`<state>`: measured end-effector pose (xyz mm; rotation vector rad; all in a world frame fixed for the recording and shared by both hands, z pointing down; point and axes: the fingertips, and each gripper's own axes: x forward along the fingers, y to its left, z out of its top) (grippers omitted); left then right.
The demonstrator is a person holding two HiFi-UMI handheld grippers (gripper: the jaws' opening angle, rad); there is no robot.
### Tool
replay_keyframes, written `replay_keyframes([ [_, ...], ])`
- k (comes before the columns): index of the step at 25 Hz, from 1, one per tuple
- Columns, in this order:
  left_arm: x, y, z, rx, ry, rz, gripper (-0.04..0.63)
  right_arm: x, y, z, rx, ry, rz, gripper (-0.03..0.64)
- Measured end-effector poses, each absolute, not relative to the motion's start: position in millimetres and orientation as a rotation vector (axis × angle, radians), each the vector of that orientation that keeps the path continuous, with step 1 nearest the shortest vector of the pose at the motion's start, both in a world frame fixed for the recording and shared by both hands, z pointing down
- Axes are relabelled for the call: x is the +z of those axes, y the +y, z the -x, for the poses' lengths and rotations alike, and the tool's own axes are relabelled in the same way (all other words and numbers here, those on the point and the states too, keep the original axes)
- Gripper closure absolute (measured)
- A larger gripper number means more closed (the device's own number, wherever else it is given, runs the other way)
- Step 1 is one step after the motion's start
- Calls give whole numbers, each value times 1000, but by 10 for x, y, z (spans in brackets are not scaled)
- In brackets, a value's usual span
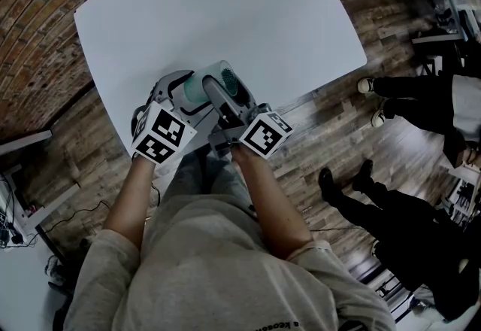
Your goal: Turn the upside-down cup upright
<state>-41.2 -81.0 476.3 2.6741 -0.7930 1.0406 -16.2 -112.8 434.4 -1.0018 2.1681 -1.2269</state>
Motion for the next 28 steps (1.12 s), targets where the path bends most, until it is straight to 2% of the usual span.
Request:
replay_keyframes([
  [7,4761,-826,422,1029,-789,-2670,267,4334,-1150,123,-1197,2167,1043,210],
  [28,4757,-865,457,996,-797,-2647,268,4324,-1157,57,-1158,2174,1085,207],
])
